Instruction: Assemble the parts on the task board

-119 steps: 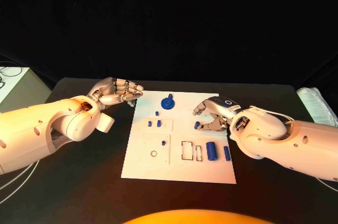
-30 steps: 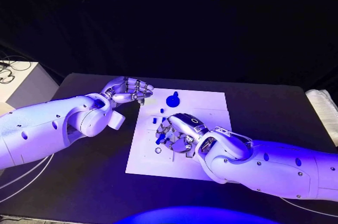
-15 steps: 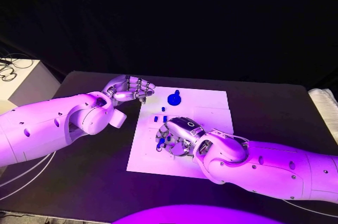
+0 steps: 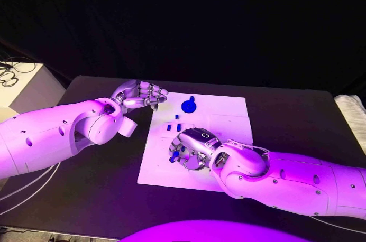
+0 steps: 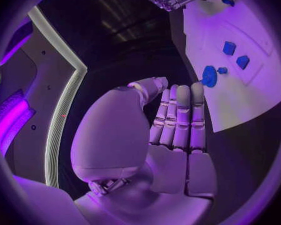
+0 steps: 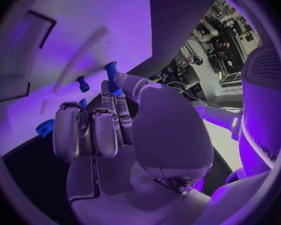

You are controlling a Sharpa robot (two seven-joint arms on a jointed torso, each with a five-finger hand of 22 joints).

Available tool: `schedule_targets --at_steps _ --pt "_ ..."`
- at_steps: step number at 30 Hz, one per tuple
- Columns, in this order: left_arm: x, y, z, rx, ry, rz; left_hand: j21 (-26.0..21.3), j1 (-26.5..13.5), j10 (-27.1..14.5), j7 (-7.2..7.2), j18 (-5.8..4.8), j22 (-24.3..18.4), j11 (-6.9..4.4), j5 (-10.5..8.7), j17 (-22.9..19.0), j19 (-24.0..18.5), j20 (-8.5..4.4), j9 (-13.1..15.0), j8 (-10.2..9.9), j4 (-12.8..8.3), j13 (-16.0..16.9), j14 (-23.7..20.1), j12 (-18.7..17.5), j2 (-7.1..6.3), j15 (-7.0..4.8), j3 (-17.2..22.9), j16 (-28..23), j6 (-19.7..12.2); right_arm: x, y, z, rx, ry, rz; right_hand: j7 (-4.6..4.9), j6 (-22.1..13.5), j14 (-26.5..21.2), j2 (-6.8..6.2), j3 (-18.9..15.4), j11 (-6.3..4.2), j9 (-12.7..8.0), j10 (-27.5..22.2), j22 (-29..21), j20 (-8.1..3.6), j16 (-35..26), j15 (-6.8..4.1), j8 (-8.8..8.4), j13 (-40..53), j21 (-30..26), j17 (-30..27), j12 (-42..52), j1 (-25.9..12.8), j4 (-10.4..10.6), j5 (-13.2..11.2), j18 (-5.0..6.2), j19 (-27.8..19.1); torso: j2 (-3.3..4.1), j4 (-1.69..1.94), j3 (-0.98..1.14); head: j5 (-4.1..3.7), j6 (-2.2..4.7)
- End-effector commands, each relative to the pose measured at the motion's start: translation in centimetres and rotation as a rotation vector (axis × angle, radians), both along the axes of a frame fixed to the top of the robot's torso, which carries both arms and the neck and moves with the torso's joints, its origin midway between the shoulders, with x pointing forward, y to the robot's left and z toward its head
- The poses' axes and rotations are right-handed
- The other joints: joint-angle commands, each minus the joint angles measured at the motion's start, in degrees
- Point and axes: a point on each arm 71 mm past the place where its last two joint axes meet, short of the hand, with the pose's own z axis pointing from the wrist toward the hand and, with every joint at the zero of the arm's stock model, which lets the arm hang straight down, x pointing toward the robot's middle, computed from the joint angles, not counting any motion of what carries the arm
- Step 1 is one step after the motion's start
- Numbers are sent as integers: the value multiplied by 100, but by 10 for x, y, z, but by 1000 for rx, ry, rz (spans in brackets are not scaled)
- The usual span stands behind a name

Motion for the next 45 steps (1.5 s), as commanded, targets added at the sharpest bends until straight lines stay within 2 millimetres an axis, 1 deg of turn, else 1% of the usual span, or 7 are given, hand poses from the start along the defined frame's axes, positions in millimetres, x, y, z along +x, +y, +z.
schedule_targets --at_steps 1,15,22,26,34,37,45 --pt "-1 -2 1 -12 2 -16 -25 -15 -41 7 85 -1 -4 24 5 -9 6 -5 33 -38 3 1 28 61 22 -9 -18 -23 -1 1 -2 -41 -5 13 9 -23 214 31 29 -401 3 437 795 -39 25 -26 7 328 9 5 15 -11 -37 12 -62 268 -4 1 -6 -7 -1" --pt "-1 -1 1 -11 4 -15 -25 -15 -41 7 85 -1 -4 24 5 -9 6 -5 33 -38 3 1 28 61 22 -9 -18 -23 -6 8 -4 -85 -52 17 10 -50 199 -12 21 -393 33 408 780 -31 -4 -18 19 351 -35 -49 -31 -137 -104 -27 -54 254 -3 9 -8 -18 -10" --pt "-1 0 1 -10 5 -15 -25 -15 -41 7 85 -1 -4 24 5 -9 6 -5 33 -38 3 1 28 61 22 -9 -18 -23 -10 12 -3 -61 -54 41 99 -361 222 -303 -96 -268 -27 91 748 44 49 83 -166 321 -133 47 -233 -555 -63 40 -41 221 -6 0 -8 -18 -14" --pt "-1 0 0 -10 6 -15 -25 -15 -41 7 85 -1 -4 24 5 -9 6 -5 33 -38 3 1 28 61 22 -9 -18 -23 -10 12 -3 -51 -54 45 161 -579 136 -500 -288 -157 -82 -397 567 130 -69 183 -298 222 -535 -199 -222 -761 -36 181 29 101 -8 -5 -9 -18 -9" --pt "-1 0 0 -9 6 -15 -25 -17 -53 8 84 -1 -3 24 6 -11 7 -8 38 -42 1 -1 36 61 23 -10 -19 -27 -9 9 -2 -31 -63 37 192 -820 -108 -374 -882 -71 -190 -1066 147 226 -336 259 -524 80 -1432 -730 -130 -612 -83 222 188 -158 -8 -4 -3 -31 7" --pt "-1 0 0 -9 7 -14 -25 -17 -53 8 84 -1 -3 24 6 -11 7 -8 38 -42 1 -1 36 61 23 -10 -19 -27 -9 8 -1 -17 -70 31 175 -901 -191 -278 -1301 -33 -247 -1308 16 257 -398 294 -619 33 -1694 -881 -14 -467 -34 242 227 -221 -9 -3 -1 -39 18" --pt "-1 1 0 -8 9 -14 -25 -17 -53 8 84 -1 -3 24 6 -11 7 -8 38 -42 1 -1 36 61 23 -10 -19 -27 -11 -2 6 45 -95 10 112 -958 -287 -136 -2312 40 -354 -1820 -200 313 -423 357 -761 7 -2111 -1060 344 21 387 280 285 -281 -10 -9 0 -70 51"
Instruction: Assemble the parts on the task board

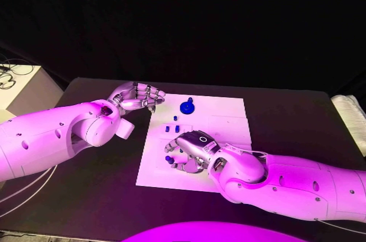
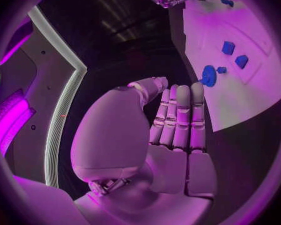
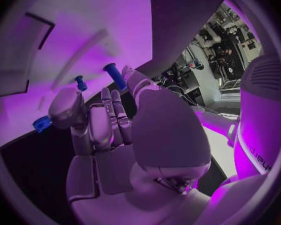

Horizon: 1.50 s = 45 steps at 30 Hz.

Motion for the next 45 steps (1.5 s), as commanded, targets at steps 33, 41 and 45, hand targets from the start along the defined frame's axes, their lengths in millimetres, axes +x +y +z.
schedule_targets --at_steps 33,41,45 --pt "-19 -3 -12 -62 28 -21 -231 -322 -137 3 82 -136 3 5 38 -21 59 -43 69 193 -2 -16 151 -5 53 -179 18 -130 11 -188 35 5 395 -568 -222 134 777 603 -1876 -570 534 3299 1610 -421 1230 -462 1333 8164 3309 2643 7786 -947 1075 526 -487 816 -91 -103 32 -431 75" --pt "-21 -3 -12 -71 30 -20 -345 -401 -146 -4 82 -221 -4 -2 52 20 69 -48 93 290 12 -18 221 -29 55 -272 38 -158 6 -199 22 -102 410 -638 -233 133 810 586 -2272 -577 531 3343 1680 -418 1288 -463 1423 8259 3504 2816 7839 -1287 1090 460 -527 856 -101 -97 8 -451 61" --pt "-21 -2 -12 -74 30 -17 -387 -425 -147 -8 83 -254 -8 -4 57 39 71 -49 104 326 20 -17 253 -39 54 -313 45 -168 3 -199 16 -134 421 -656 -243 155 817 554 -2358 -584 533 3350 1688 -420 1299 -467 1458 8273 3527 2848 7843 -1408 1095 425 -531 861 -99 -99 21 -439 48"
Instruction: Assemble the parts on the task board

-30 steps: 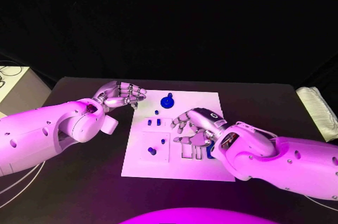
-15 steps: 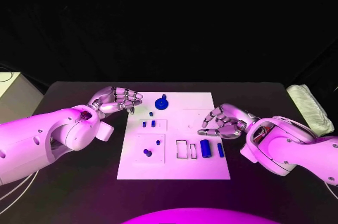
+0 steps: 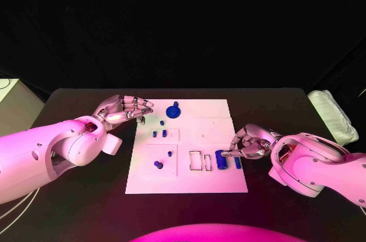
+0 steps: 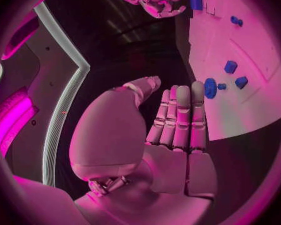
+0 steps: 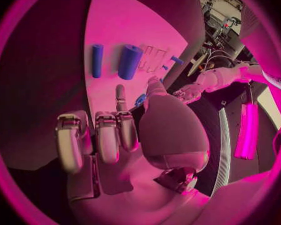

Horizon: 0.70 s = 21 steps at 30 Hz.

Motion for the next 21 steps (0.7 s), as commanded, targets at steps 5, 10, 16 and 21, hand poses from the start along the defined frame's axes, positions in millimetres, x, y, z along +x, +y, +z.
schedule_targets --at_steps 5,10,16,21 --pt "-2 -1 2 -27 -9 -2 -56 -54 -46 1 83 -28 9 -3 11 41 16 -7 44 47 14 3 42 6 32 -36 26 -59 -4 0 -13 -106 47 -15 -49 30 569 6 -67 -30 7 402 1506 -29 36 2 53 1186 38 1327 39 -122 3 -35 -37 589 -1 1 -9 14 -25" --pt "-2 -1 2 -28 -9 -3 -63 -54 -45 0 83 -34 8 -3 12 45 16 -7 46 51 16 3 48 7 32 -41 27 -60 -5 4 -20 -116 53 -14 -55 45 570 0 -87 -35 9 404 1506 -31 38 -2 71 1190 38 1333 40 -180 5 -42 -37 589 2 -8 -5 26 -38" --pt "-3 0 2 -29 -6 -6 -70 -52 -43 -1 84 -40 6 -2 13 50 16 -7 48 55 18 2 57 7 31 -46 28 -63 -5 15 -28 -97 55 -21 -64 62 572 15 -96 -43 10 417 1506 -34 40 -8 93 1209 38 1342 53 -254 6 -33 -37 589 2 -12 -3 30 -42" --pt "-3 0 2 -28 -4 -6 -70 -52 -43 -1 84 -40 6 -2 13 50 16 -7 48 55 18 2 57 7 31 -46 28 -63 -6 22 -32 -80 57 -19 -69 73 573 32 -93 -48 10 425 1506 -37 43 -11 106 1221 38 1350 62 -290 5 -9 -37 589 -4 -1 -8 35 -63"
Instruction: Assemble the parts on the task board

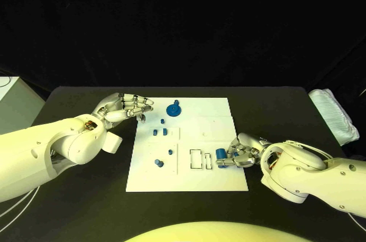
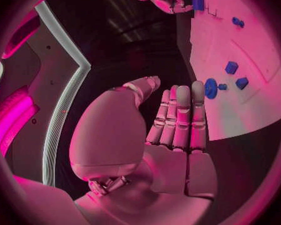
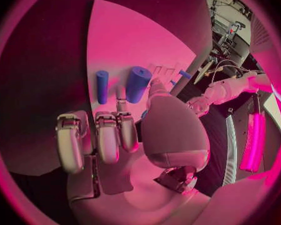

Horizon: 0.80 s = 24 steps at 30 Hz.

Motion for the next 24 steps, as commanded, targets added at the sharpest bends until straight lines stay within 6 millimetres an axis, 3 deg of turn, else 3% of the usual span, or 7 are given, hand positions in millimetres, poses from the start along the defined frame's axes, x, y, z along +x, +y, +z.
schedule_targets --at_steps 1,7,13,19,24 --pt "-1 -2 1 -16 -5 -10 -42 -47 -43 -4 84 -13 4 -1 9 47 8 -8 30 27 11 2 34 9 29 -20 29 -25 1 2 -1 -1 -12 -15 -16 19 574 -1 -27 -27 3 405 1508 -38 21 -12 16 1223 39 1351 24 -49 -7 0 -37 589 -4 7 -4 7 -11" --pt "-1 -1 1 -15 -2 -10 -42 -47 -43 -4 84 -13 4 -1 9 47 8 -8 30 27 11 2 34 9 29 -20 29 -25 3 5 -5 -7 -1 -14 -20 27 575 20 -20 -31 3 410 1508 -40 23 -15 26 1230 39 1358 29 -71 -9 24 -37 589 -2 -1 -7 17 -19" --pt "-2 -1 1 -16 0 -12 -52 -37 -52 -5 85 -21 3 2 10 54 7 -9 34 29 12 0 40 11 28 -23 30 -27 7 2 -13 -24 45 -27 -34 46 577 153 44 -46 -3 415 1508 -50 25 -27 55 1238 39 1365 29 15 -27 97 -37 589 -6 2 -5 29 -36" --pt "-2 -1 1 -19 2 -14 -74 -5 -78 -7 85 -39 3 9 11 70 3 -9 45 29 13 -6 50 28 26 -22 29 -27 8 4 -17 -13 65 -41 -43 34 578 291 188 -55 -44 430 1508 -63 27 -38 69 1265 39 1372 35 562 -66 438 -37 589 -8 -4 -7 34 -41" --pt "-2 -1 2 -21 3 -16 -87 28 -90 -7 85 -49 3 13 12 83 0 -9 53 21 16 -11 62 40 24 -17 28 -29 7 6 -17 25 75 -66 -48 50 580 218 358 -62 -93 450 1508 -69 30 -43 55 1296 39 1383 57 799 -62 807 -37 589 -7 -4 0 29 -38"
